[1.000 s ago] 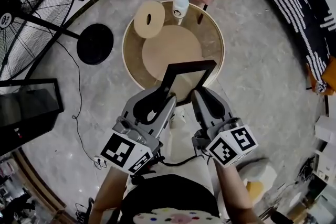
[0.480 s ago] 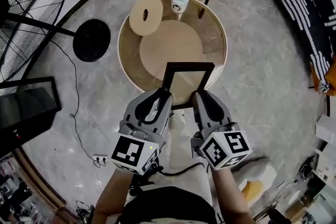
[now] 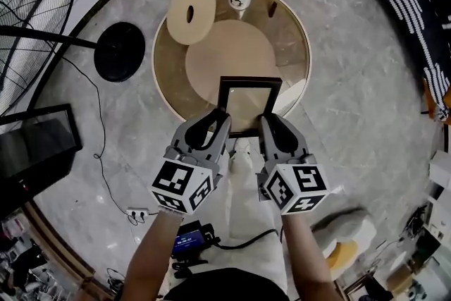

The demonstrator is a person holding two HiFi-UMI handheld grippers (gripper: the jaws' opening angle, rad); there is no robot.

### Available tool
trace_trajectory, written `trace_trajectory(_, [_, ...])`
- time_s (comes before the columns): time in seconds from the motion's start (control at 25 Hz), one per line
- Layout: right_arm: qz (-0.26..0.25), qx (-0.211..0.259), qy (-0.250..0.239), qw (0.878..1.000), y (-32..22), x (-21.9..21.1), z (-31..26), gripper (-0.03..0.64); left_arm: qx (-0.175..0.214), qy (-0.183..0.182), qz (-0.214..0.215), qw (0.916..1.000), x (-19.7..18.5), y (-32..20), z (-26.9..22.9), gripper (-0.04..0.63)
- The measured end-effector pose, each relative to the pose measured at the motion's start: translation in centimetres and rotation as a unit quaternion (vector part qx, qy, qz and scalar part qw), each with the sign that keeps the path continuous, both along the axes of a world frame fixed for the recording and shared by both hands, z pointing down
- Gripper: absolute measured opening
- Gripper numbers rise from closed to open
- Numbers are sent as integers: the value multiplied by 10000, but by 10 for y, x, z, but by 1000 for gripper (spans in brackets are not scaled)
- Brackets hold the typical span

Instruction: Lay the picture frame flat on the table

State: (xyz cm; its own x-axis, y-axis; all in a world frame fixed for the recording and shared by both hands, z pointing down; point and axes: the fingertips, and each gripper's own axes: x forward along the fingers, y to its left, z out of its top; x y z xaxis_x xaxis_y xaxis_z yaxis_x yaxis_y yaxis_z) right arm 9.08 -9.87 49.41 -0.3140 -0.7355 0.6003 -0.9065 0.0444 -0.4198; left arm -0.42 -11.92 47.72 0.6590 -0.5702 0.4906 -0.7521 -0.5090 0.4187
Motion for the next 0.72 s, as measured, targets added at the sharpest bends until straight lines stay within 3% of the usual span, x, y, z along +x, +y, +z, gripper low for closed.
trace_trajectory(0.72, [-116,-683,304,9971,-29,11,116,83,-1072,29,-221,9940,11,-28,125,104])
